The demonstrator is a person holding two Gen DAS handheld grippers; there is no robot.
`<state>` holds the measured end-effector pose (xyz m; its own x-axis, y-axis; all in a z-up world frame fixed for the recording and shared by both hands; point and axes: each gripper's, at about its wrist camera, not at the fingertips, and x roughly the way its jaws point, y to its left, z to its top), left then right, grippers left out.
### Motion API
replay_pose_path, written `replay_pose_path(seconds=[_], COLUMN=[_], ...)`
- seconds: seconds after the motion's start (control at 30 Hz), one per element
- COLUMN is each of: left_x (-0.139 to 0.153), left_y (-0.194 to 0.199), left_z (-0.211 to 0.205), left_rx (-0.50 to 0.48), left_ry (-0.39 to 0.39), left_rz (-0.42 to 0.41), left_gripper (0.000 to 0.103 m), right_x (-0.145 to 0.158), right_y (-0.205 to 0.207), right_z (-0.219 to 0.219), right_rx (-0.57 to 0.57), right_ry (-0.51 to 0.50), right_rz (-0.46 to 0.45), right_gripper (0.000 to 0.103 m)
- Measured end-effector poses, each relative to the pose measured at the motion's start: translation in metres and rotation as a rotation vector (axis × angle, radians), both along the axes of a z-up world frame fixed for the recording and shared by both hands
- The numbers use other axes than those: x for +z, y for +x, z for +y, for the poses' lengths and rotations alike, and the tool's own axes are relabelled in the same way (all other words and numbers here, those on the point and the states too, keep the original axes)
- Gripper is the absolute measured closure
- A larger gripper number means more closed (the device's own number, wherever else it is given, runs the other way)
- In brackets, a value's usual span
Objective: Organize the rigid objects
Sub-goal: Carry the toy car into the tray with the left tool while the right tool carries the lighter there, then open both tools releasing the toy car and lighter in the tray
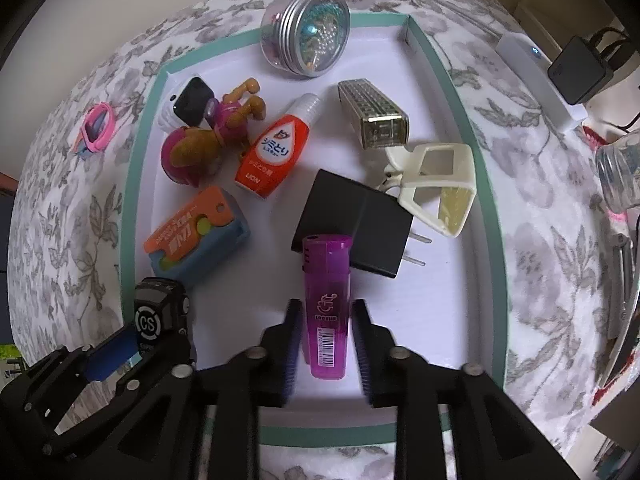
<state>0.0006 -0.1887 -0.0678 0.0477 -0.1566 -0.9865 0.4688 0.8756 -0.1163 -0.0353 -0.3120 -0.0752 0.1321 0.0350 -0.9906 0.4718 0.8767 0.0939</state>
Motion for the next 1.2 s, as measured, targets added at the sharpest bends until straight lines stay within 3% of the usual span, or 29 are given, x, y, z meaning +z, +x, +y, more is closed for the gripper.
replay_pose_path(seconds=[0.4, 0.5, 0.73, 0.77, 0.83, 0.9, 1.2], left_x=[0.030, 0.037, 0.040, 0.041, 0.042, 0.041, 0.031], left_y=[0.006, 0.012, 0.024, 0.025, 0.030, 0.034, 0.051], left_z=[0.013, 0.018, 0.040, 0.044, 0.052, 0.058, 0.079], left_rx=[0.024, 0.050, 0.124, 0.138, 0.163, 0.194, 0.326], left_ry=[-0.031, -0.040, -0.032, -0.027, -0.008, 0.014, 0.066], left_rz=[-0.049, -0.053, -0.070, -0.077, -0.095, -0.114, -0.151], left_gripper=[0.067, 0.060, 0.059, 0.057, 0.050, 0.036, 0.016], right_x=[0.030, 0.033, 0.030, 0.027, 0.025, 0.025, 0.022], right_y=[0.005, 0.005, 0.003, 0.004, 0.004, 0.005, 0.010], right_z=[0.003, 0.003, 0.002, 0.004, 0.005, 0.005, 0.007], right_rx=[0.007, 0.002, 0.013, 0.014, 0.009, 0.012, 0.011], right_ry=[-0.036, -0.034, -0.048, -0.050, -0.029, -0.027, -0.023], right_rz=[-0.063, -0.073, -0.074, -0.075, -0.083, -0.086, -0.115], right_gripper=[0.069, 0.057, 0.056, 0.053, 0.037, 0.037, 0.015])
